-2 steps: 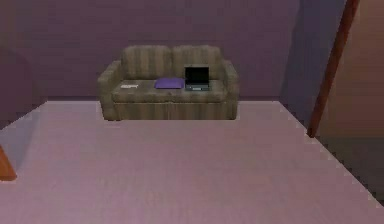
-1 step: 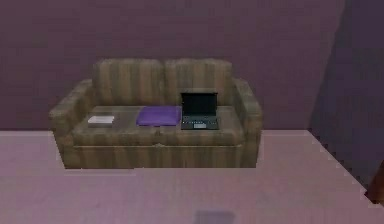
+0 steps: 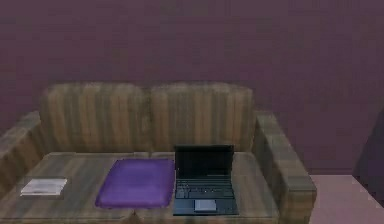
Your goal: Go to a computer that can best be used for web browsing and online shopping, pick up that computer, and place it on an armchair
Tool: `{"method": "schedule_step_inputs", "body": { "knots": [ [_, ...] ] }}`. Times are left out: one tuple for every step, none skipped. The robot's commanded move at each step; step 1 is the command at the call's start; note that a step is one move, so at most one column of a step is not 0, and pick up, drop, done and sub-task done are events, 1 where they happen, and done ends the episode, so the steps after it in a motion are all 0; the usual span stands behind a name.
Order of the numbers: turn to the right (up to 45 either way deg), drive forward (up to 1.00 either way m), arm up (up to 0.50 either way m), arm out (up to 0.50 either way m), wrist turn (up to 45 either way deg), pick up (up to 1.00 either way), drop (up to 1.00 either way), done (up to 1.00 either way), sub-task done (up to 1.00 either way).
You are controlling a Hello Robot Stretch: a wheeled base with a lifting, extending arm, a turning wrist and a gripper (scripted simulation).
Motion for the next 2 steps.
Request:
{"method": "schedule_step_inputs", "body": {
  "knots": [
    [-45.0,0.00,0.00,0.00,0.0,0.00,0.00,0.00,0.00],
    [-36.0,0.00,0.00,0.00,0.0,0.00,0.00,0.00,0.00]
  ]
}}
